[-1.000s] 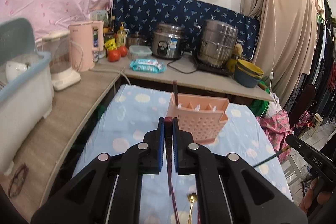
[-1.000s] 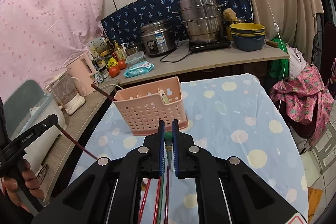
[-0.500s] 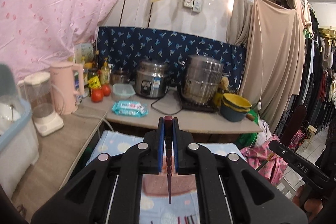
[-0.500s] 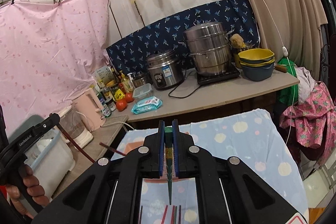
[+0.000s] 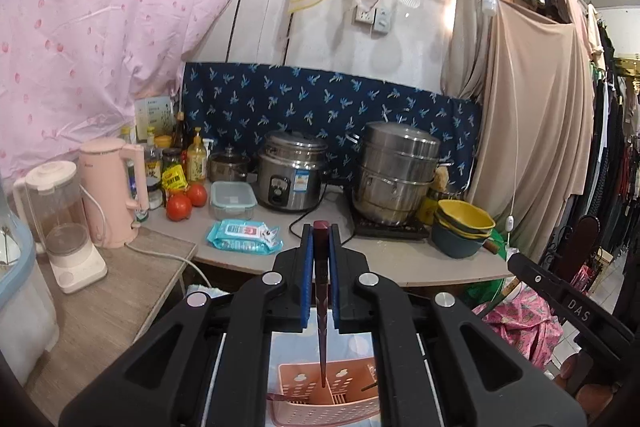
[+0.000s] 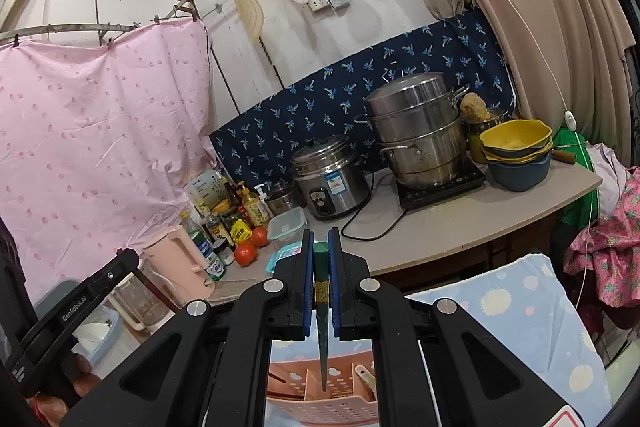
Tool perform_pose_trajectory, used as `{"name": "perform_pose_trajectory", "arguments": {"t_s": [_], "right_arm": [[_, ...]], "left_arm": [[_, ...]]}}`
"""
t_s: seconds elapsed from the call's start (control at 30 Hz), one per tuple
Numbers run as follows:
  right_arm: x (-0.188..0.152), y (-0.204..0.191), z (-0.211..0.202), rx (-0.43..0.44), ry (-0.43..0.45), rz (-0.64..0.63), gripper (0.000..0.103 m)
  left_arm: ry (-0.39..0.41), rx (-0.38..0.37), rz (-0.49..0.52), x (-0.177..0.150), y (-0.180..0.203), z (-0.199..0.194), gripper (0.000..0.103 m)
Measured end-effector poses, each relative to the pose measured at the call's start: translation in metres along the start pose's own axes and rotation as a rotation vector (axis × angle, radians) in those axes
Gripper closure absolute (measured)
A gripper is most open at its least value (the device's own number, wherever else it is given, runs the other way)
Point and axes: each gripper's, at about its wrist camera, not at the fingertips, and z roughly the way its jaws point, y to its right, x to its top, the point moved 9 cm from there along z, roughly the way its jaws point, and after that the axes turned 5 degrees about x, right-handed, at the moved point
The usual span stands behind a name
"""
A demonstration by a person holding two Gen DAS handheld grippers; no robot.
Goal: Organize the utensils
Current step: 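Lift both chopsticks and carry them over the pink basket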
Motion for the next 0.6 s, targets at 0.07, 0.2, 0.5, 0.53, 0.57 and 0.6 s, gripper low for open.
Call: {"name": "perform_pose_trajectory", "arguments": {"t_s": [0.07, 0.2, 0.5, 0.53, 0.57, 0.6], "right_arm": [[-0.012, 0.008, 0.013, -0.011, -0.033, 0.010, 0.096], [-0.040, 0.021, 0.032, -0.027, -0.101, 0.028, 0.096], [-0.072, 0.034, 0.051, -0.055, -0.162, 0.024, 0.093], [-0.072, 0.034, 0.050, -0.063, -0.159, 0.021, 0.088], [-0.072, 0.035, 0.048, -0.066, -0.156, 0.018, 0.079], [-0.072, 0.035, 0.048, -0.068, -0.149, 0.018, 0.075]], "left_arm": [[-0.027, 0.006, 0.001, -0.011, -0.003, 0.012, 0.096], [-0.072, 0.013, 0.002, -0.031, -0.008, 0.028, 0.096], [-0.132, 0.024, -0.013, -0.055, -0.015, 0.049, 0.096], [-0.133, 0.033, -0.017, -0.056, -0.017, 0.049, 0.092], [-0.135, 0.038, -0.022, -0.057, -0.019, 0.049, 0.081], [-0.136, 0.047, -0.028, -0.058, -0.020, 0.049, 0.073]]}}
